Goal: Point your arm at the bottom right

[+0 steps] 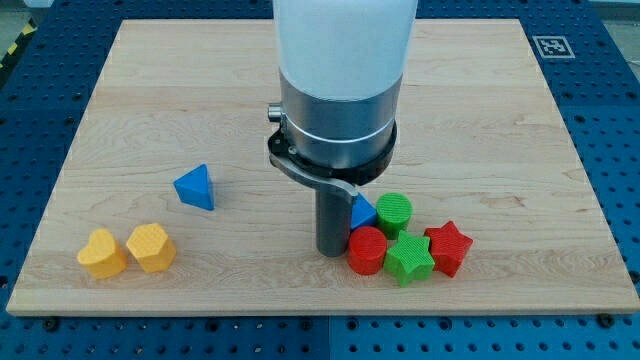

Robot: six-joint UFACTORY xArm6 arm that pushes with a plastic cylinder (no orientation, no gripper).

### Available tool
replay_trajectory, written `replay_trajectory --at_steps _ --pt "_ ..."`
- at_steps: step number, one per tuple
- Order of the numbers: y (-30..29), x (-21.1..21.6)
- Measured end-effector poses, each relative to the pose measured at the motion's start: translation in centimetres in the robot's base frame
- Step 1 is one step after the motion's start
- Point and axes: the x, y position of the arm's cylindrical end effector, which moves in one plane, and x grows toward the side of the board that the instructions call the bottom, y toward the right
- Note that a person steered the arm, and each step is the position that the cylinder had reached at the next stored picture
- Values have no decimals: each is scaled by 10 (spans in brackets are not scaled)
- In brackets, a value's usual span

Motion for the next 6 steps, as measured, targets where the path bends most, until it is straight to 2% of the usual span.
replay_trajectory --at_steps 2,4,5,6 --pt "-12 0" --pt "-7 47" --pt "16 53" --pt "70 53"
